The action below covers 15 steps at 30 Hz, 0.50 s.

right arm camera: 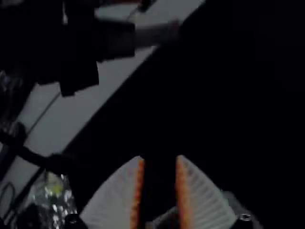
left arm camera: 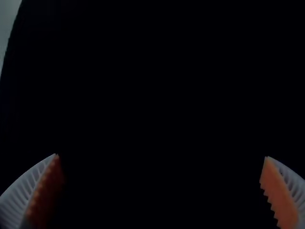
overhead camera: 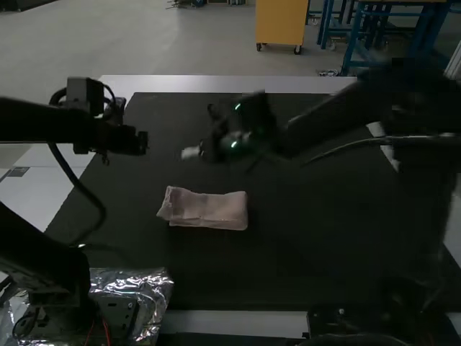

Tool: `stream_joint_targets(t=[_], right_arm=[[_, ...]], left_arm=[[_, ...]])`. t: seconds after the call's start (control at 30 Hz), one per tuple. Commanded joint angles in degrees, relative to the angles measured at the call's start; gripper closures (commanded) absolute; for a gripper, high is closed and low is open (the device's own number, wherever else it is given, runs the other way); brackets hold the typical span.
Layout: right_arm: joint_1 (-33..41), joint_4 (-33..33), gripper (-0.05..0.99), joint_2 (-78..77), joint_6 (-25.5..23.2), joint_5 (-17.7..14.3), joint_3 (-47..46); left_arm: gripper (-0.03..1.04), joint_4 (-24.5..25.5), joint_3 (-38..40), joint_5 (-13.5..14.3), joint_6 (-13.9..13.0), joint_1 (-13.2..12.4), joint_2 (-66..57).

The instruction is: Fold the towel.

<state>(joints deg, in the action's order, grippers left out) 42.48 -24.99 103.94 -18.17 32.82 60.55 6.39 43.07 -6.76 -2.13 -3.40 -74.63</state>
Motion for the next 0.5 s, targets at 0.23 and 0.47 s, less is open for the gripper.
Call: stream_joint_targets(t=[0.23, 0.47], right_arm=[[-13.5, 4.5, 0.02, -20.5, 0.0, -3.5, -0.1], [-21.6, 10.1, 0.02, -35.4, 1.3, -7.3, -0.9]], left_arm=[[0.04, 0.6, 9.1, 3.9, -1.0, 2.0, 5.2], [0.04, -3.6, 10.8, 7.4, -3.6, 2.1, 11.7]])
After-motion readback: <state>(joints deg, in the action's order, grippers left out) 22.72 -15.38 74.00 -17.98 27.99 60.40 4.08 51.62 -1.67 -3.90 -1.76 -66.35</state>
